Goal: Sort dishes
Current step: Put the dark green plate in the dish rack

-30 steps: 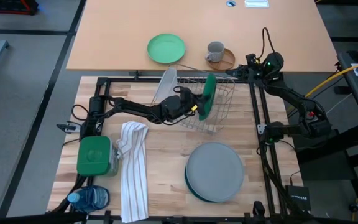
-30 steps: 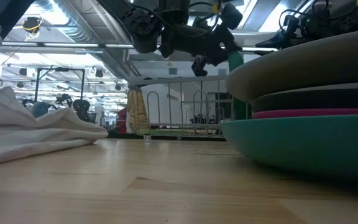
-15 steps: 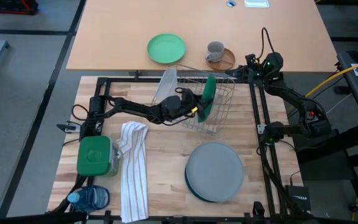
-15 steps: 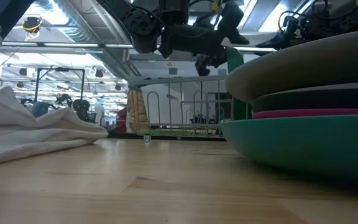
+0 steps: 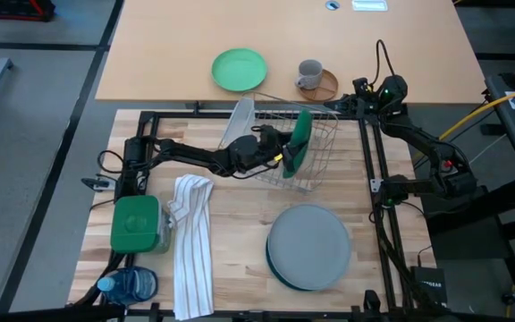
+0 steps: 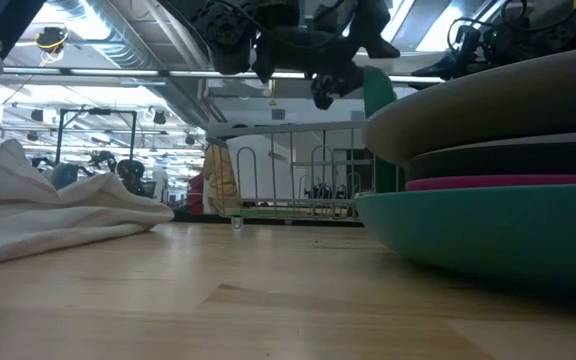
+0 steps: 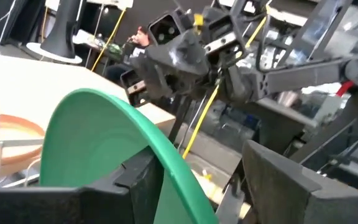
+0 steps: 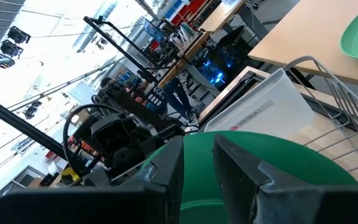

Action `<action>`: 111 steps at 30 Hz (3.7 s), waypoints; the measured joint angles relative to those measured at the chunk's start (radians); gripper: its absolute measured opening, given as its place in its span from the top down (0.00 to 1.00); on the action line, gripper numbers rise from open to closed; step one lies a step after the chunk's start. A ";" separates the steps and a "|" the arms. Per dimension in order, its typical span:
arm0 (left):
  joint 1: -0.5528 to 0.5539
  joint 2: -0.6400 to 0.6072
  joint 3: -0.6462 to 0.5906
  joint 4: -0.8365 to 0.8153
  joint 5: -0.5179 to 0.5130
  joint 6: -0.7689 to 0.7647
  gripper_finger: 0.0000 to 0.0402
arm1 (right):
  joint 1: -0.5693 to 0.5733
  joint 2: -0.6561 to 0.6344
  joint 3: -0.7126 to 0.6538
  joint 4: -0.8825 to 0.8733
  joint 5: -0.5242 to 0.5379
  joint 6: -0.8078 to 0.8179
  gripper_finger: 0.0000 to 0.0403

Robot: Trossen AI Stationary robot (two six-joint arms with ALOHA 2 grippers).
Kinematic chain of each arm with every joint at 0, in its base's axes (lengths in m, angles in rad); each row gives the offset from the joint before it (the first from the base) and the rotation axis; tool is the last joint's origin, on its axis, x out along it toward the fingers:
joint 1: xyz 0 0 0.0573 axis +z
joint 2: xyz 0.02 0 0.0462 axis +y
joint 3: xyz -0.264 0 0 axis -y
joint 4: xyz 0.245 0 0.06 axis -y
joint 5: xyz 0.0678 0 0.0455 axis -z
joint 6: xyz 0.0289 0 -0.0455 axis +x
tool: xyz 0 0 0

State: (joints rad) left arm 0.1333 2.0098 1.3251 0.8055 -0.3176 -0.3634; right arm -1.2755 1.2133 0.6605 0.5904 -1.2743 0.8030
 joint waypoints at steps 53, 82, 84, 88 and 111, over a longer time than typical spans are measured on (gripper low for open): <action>-0.003 -0.062 0.001 -0.289 -0.027 0.076 0.47 | 0.123 0.000 0.000 -0.101 0.151 -0.075 0.78; -0.045 -0.172 0.000 -0.449 -0.027 0.087 0.47 | 0.123 0.000 0.000 -0.122 0.153 -0.078 0.78; -0.048 -0.186 0.000 -0.467 -0.027 0.109 0.47 | 0.123 0.000 0.000 -0.122 0.153 -0.078 0.78; -0.053 -0.219 0.001 -0.534 -0.026 0.136 0.47 | 0.123 0.000 0.000 -0.122 0.152 -0.078 0.78; -0.039 -0.262 0.001 -0.681 -0.026 0.286 0.47 | 0.123 0.000 0.000 -0.125 0.147 -0.079 0.78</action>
State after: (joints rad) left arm 0.0939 1.7479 1.3258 0.1243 -0.3435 -0.0776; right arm -1.1522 1.2137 0.6601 0.4649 -1.1273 0.7243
